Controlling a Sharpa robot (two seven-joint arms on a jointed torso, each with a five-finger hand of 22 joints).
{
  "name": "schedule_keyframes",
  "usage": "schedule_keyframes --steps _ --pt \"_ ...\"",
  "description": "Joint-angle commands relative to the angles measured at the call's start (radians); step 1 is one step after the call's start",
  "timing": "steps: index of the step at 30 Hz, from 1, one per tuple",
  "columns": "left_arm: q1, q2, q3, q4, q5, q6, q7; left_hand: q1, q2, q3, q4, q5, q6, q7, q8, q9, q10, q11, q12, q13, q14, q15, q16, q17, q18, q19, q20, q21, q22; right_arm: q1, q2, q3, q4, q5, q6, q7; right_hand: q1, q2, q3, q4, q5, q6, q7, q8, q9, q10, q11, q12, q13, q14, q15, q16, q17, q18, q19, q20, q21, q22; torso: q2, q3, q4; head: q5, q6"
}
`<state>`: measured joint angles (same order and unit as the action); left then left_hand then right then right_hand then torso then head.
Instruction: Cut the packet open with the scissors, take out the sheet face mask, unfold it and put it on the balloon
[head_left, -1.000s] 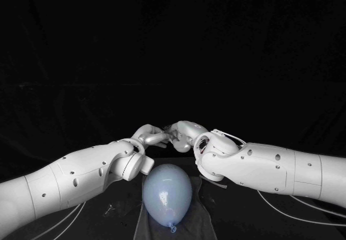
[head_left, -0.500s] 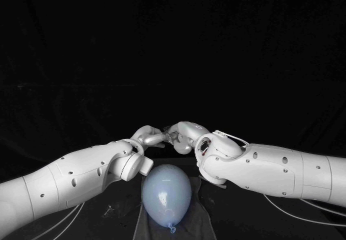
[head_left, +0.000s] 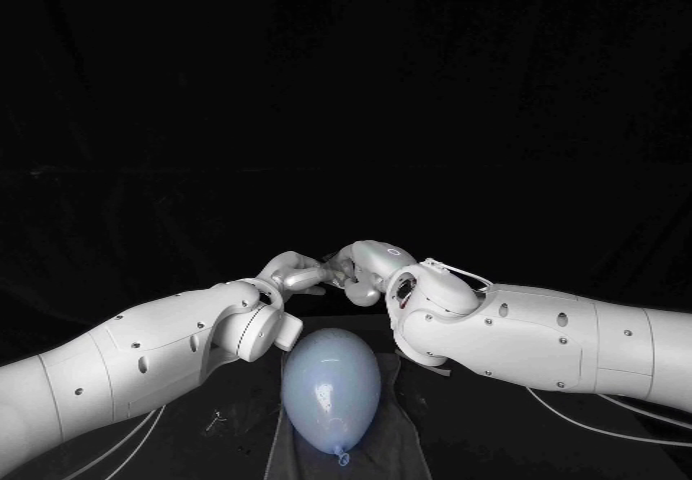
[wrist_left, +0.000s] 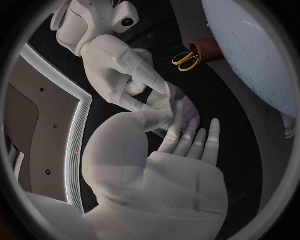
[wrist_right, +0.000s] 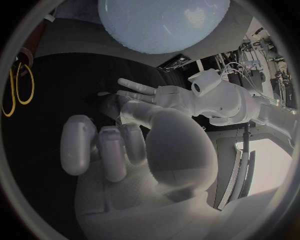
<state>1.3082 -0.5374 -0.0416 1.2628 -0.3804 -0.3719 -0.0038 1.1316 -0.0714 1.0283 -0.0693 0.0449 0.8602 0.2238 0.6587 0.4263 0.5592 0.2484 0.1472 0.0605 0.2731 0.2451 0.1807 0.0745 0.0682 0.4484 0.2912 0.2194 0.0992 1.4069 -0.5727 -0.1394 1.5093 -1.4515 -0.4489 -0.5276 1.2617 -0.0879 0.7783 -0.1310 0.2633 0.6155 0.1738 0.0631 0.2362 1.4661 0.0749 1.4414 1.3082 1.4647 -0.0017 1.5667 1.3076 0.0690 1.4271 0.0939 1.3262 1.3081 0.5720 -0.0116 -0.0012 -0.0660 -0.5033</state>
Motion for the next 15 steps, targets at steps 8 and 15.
schedule_keyframes --steps 8,15 --pt "0.001 0.001 0.001 0.008 -0.003 0.031 0.026 0.010 -0.004 0.037 -0.030 0.010 -0.002 0.025 0.007 -0.002 -0.010 -0.002 -0.001 0.000 -0.001 0.000 -0.008 -0.002 -0.007 -0.005 0.003 -0.009 -0.005 0.002 0.025 0.001 -0.038 0.029 0.081 -0.022 -0.011 0.013 0.008 0.003 0.004 -0.001 0.005 -0.005 -0.001 0.018 0.011 0.000 0.154 0.104 0.012 0.002 0.255 -0.003 -0.002 0.014 -0.006 0.077 0.000 0.0002 -0.0006 -0.005 -0.005" --pt "0.001 0.004 0.001 0.010 -0.024 0.033 0.032 0.010 -0.004 0.038 -0.030 0.010 -0.002 0.025 0.007 -0.002 -0.012 -0.003 -0.001 0.000 -0.002 0.000 -0.010 -0.002 -0.007 -0.005 0.003 -0.010 -0.005 0.003 0.040 0.001 -0.045 0.121 0.130 -0.016 -0.022 0.047 0.040 0.016 0.028 0.049 -0.002 0.004 0.008 0.027 0.004 0.012 0.163 0.106 0.007 0.004 0.261 -0.004 0.003 0.014 0.002 0.086 0.000 0.0004 -0.0005 -0.006 -0.007"
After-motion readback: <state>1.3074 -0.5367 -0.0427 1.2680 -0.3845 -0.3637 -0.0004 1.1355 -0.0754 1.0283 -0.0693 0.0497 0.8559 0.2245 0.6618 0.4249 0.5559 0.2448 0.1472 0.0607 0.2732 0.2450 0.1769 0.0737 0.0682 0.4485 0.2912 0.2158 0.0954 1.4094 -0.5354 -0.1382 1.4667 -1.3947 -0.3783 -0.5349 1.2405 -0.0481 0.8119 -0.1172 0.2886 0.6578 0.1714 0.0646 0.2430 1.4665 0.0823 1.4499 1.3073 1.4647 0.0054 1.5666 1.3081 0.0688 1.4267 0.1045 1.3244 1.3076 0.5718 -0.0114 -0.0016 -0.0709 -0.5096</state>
